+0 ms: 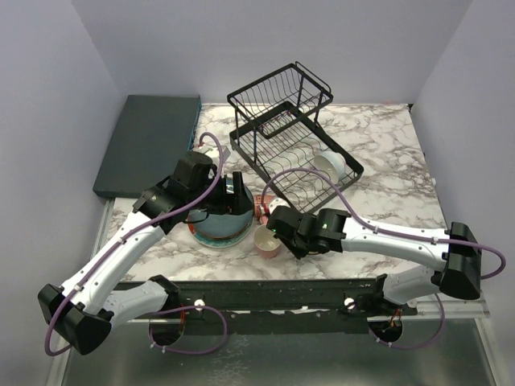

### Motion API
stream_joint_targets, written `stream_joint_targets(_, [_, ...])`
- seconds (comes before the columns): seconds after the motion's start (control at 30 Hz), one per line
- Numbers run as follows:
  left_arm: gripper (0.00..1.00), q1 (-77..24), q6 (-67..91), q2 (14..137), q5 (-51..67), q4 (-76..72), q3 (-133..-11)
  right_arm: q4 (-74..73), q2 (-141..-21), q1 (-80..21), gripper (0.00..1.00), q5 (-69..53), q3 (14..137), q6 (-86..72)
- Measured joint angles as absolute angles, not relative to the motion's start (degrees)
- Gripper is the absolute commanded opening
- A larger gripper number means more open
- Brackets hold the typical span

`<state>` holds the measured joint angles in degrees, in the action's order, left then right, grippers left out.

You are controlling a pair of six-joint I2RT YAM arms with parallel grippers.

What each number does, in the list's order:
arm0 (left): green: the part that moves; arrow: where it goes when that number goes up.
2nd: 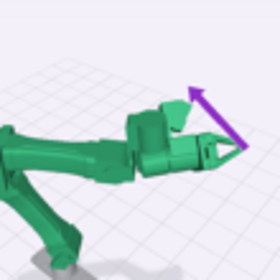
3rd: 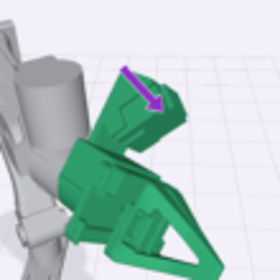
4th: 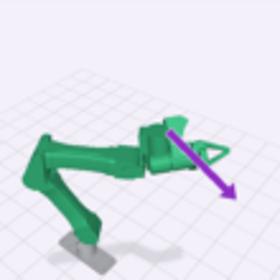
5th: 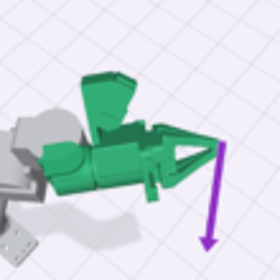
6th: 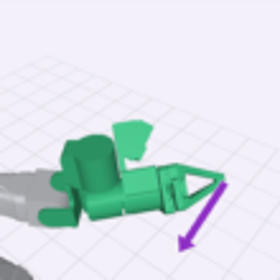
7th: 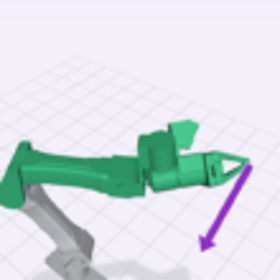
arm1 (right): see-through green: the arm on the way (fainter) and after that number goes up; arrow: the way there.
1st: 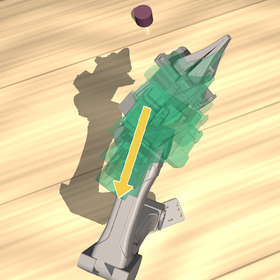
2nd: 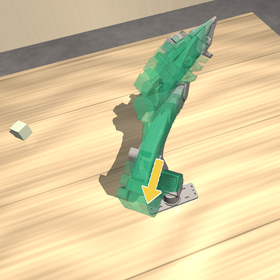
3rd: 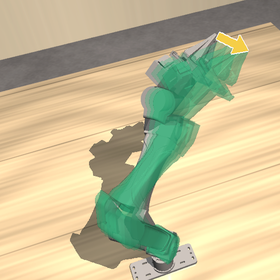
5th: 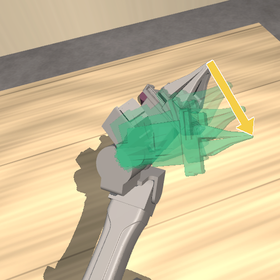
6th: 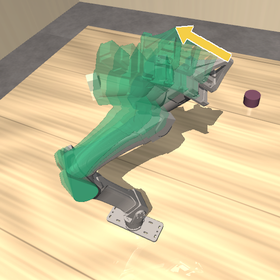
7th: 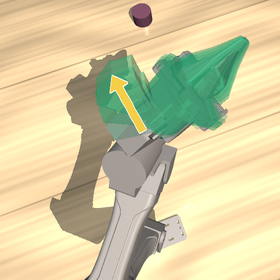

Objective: Load the mixed dishes into the dish rack
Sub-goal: Pick up the bowl from the corner of the board.

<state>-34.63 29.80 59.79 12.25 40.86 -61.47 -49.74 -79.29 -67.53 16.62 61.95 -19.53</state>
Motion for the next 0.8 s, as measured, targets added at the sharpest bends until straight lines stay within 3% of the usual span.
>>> stream_joint_targets(0.23, [0.87,-34.3,29.2,58.2,10.8,44.1,-61.7,-45.1,-74.1,-71.1,0.00,14.7,59.2,-8.1])
stream_joint_targets(0.47, [0.87,-34.1,29.2,57.5,11.1,45.5,-63.1,-41.7,-66.8,-72.0,0.00,5.1,56.6,7.4])
stream_joint_targets(0.8, [0.87,-34.1,28.2,58.8,18.2,46.0,-65.3,-40.8,-65.7,-72.4,0.01,-4.6,57.0,26.0])
